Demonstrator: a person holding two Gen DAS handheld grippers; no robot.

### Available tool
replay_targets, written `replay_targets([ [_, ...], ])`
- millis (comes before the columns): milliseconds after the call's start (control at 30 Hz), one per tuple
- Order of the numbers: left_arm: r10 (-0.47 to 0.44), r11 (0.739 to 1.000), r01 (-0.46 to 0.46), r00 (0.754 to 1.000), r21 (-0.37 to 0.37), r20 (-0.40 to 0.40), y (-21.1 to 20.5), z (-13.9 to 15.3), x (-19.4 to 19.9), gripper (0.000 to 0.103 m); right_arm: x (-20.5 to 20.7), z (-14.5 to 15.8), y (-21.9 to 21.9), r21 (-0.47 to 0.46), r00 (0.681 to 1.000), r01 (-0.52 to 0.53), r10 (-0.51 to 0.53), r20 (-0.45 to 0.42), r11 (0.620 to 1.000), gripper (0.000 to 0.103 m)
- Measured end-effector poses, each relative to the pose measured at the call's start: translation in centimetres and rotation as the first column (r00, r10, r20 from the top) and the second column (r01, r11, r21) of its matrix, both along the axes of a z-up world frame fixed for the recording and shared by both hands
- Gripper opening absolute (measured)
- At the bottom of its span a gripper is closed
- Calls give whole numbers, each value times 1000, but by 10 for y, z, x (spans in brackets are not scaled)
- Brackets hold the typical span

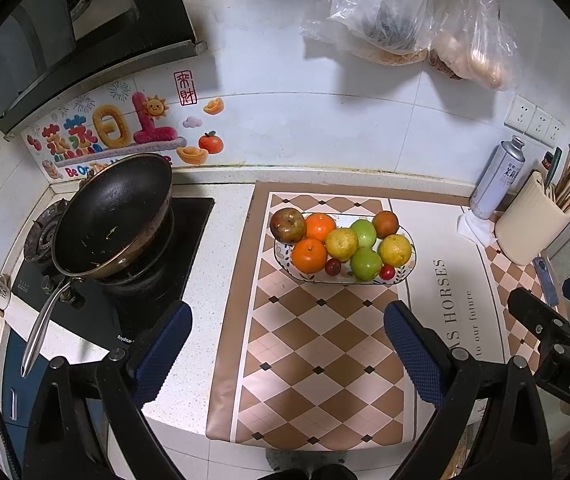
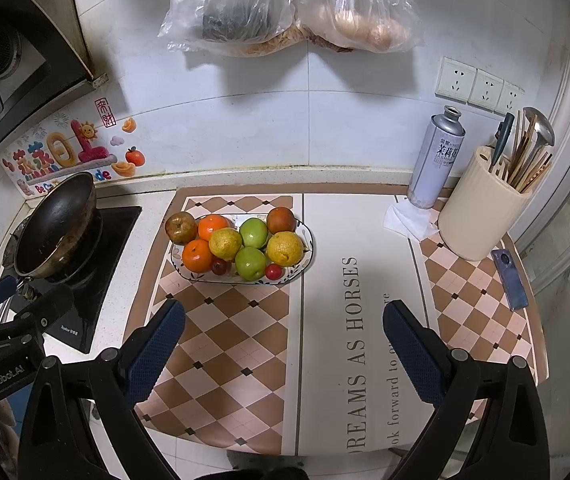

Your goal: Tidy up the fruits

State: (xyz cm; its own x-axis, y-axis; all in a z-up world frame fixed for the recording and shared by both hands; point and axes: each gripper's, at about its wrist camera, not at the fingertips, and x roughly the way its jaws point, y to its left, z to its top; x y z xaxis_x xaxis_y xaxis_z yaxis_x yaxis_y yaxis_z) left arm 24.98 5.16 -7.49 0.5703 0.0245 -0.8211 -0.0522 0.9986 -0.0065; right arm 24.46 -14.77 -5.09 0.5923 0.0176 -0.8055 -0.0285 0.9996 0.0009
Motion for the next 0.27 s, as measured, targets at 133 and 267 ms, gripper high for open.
replay_targets([
  [133, 1, 1000, -1, 1000, -1, -2, 0, 0, 0, 98, 0, 0, 0, 0, 1000, -1, 1, 0, 1000, 101],
  [267, 0, 1000, 0, 1000, 0, 1, -1, 1, -1, 98, -2, 2, 1, 2, 1000, -3, 3, -1, 1000, 101],
])
